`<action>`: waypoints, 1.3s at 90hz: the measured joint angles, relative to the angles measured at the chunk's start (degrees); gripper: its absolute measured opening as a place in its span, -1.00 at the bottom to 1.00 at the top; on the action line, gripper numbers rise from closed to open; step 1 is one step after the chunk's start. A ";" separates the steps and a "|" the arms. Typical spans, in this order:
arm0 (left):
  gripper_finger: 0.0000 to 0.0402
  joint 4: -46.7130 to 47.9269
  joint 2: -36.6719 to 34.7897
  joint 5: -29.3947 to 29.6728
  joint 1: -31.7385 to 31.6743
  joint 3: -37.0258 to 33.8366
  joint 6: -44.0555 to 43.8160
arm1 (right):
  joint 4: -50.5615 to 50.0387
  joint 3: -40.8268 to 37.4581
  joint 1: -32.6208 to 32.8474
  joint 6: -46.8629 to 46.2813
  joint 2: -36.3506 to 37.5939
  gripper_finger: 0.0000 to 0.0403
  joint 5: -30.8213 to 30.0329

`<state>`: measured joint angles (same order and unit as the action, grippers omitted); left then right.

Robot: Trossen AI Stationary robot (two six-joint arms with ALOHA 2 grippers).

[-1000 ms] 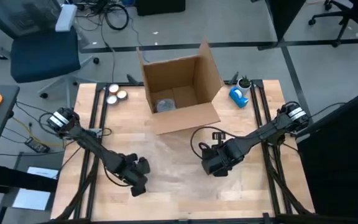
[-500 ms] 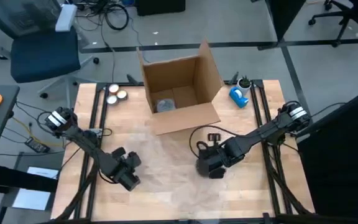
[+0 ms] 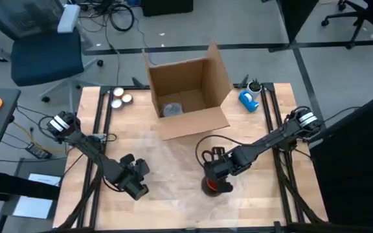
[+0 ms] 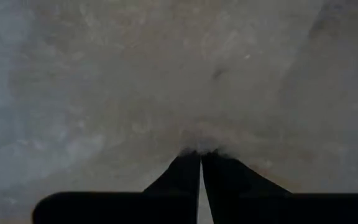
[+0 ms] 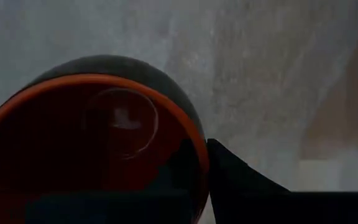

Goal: Wrap mug
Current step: Wrap the black mug with the bubble wrap

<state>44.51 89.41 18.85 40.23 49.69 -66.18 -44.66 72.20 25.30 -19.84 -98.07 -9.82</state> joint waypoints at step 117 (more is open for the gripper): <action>-0.15 1.13 -0.74 4.43 -1.66 12.26 12.68 | -2.62 1.95 -0.61 8.53 2.63 -1.00 -6.49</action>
<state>45.65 88.66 23.28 38.57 61.95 -53.50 -47.28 74.15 24.69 -11.30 -95.44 -16.32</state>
